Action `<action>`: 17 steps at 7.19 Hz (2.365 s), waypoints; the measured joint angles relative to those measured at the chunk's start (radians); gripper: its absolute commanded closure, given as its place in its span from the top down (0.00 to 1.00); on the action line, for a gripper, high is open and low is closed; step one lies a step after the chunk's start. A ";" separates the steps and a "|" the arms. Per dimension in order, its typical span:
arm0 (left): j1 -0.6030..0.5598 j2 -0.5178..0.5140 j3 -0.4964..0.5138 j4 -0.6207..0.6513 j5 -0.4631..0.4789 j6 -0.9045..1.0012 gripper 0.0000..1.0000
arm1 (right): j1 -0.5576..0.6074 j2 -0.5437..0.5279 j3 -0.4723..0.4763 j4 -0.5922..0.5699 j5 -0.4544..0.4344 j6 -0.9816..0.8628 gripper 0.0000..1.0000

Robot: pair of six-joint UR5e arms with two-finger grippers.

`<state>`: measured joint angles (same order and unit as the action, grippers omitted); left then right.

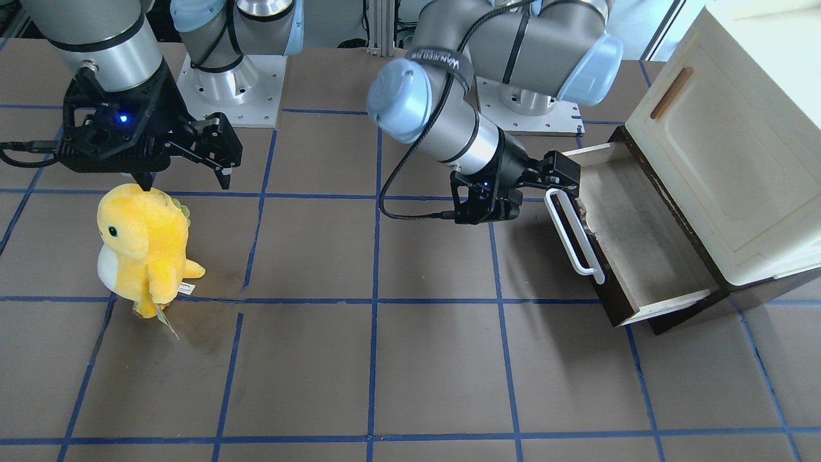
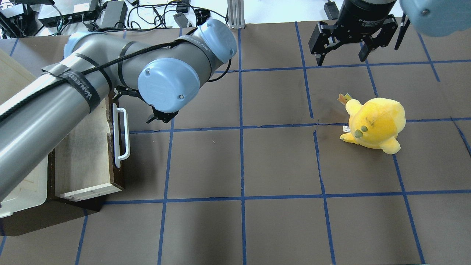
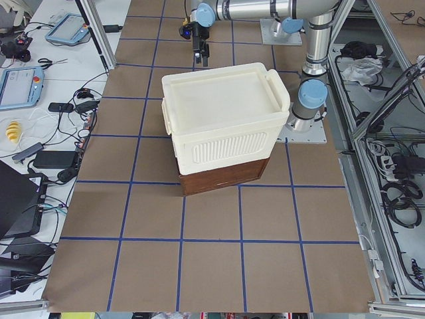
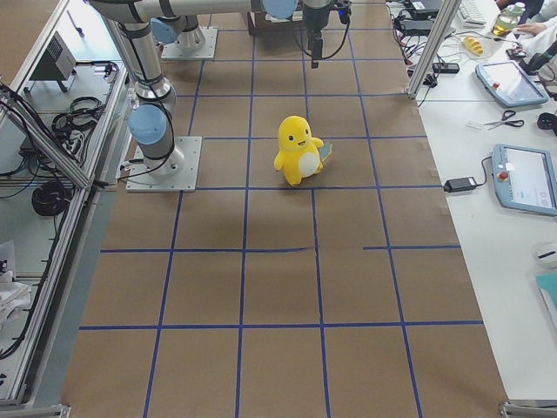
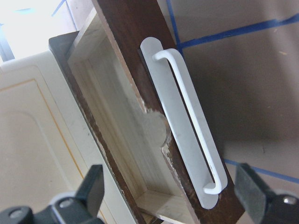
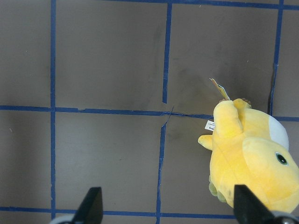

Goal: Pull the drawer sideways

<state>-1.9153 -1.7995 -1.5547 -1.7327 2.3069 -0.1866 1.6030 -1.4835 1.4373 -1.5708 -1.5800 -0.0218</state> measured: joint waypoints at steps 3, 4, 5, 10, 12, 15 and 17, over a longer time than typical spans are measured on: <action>0.012 0.159 0.042 -0.049 -0.167 0.097 1.00 | 0.000 0.000 0.000 0.000 0.000 0.000 1.00; 0.025 0.197 0.040 -0.055 -0.217 0.101 1.00 | 0.000 0.000 0.000 0.000 0.000 0.000 1.00; 0.049 0.225 0.038 -0.055 -0.264 0.103 1.00 | 0.000 0.000 0.000 0.000 0.000 0.000 1.00; 0.201 0.292 0.029 -0.049 -0.500 0.100 1.00 | 0.000 0.000 0.000 0.000 0.000 0.000 1.00; 0.221 0.294 0.028 -0.040 -0.544 0.107 1.00 | 0.000 0.000 0.000 0.000 0.000 0.000 1.00; 0.257 0.293 0.039 -0.035 -0.636 0.110 1.00 | 0.000 0.000 0.000 0.000 0.000 0.000 1.00; 0.269 0.283 0.029 0.037 -0.659 0.111 1.00 | 0.000 0.000 0.000 0.000 0.000 0.000 1.00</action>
<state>-1.6466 -1.5163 -1.5261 -1.6957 1.6483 -0.0754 1.6030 -1.4834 1.4374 -1.5708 -1.5800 -0.0215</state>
